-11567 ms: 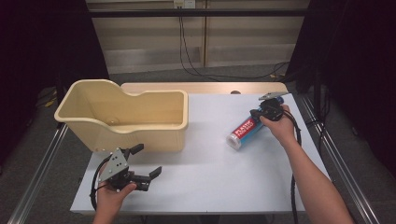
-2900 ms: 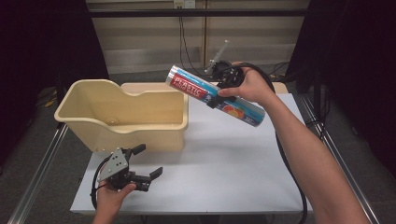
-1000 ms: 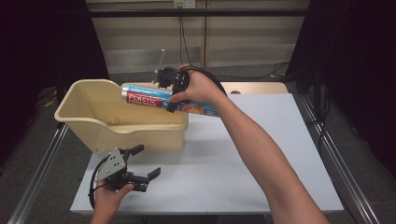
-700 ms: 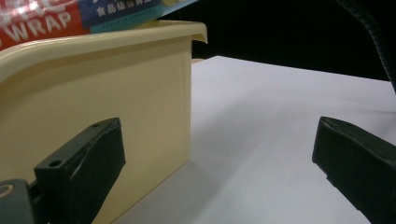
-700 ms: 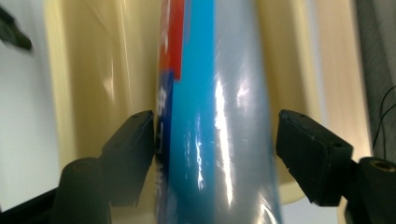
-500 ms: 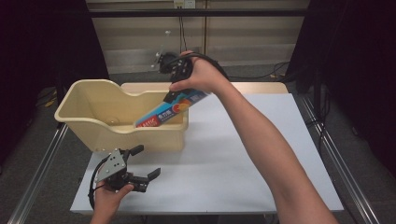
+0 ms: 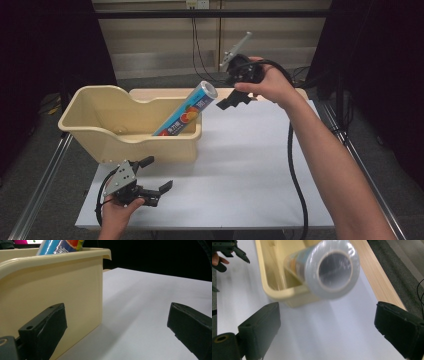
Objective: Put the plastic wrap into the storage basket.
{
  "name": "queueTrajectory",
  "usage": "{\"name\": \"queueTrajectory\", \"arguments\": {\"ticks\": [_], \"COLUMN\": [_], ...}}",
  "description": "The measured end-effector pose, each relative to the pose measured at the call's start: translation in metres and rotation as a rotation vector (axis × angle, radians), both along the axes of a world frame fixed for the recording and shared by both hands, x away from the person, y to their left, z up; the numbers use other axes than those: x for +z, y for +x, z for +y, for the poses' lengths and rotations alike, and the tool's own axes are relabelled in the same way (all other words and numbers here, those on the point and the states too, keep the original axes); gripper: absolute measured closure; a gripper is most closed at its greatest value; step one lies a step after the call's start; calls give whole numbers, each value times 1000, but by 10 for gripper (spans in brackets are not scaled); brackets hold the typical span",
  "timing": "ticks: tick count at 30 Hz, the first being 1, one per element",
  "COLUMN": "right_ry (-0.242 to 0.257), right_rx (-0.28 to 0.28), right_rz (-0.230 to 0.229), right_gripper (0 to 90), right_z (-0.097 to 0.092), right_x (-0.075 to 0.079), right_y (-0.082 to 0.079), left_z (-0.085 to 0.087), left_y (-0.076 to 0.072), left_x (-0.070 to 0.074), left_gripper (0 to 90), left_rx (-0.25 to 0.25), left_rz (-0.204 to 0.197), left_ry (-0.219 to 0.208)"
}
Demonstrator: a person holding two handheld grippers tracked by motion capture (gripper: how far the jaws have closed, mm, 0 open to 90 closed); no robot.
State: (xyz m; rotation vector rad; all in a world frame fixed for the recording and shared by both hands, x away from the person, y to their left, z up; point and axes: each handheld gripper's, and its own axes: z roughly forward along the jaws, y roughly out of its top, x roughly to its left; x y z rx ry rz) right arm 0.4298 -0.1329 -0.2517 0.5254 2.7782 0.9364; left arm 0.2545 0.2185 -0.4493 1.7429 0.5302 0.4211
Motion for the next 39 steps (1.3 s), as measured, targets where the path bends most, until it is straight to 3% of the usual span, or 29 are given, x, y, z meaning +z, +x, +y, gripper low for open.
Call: {"name": "queueTrajectory", "arguments": {"ticks": [5,10,18,25,32,39], "right_ry": [43,110,185,249,343,428], "right_rx": [-37,-67,-105,-168,-242,-321], "right_rz": [1,-27,-50,-86,-99,-136], "right_gripper": [51,45,44,44,45,43], "right_z": [-33,-63,-94,-119,-147,-162], "right_x": [-9,-22,-44,-81,-117,-143], "right_y": [-13,-29,-53,-82,-111,-136], "left_z": [-3,-5,-7,-7,-8,-7], "left_y": [1,1,1,1,0,0], "left_x": [-1,-1,-1,-1,0,-1], "left_gripper": [23,23,23,23,23,23], "left_rx": [6,6,1,2,4,10], "left_rz": [5,6,4,2,-4,-5], "left_ry": [1,-5,5,5,3,0]}}
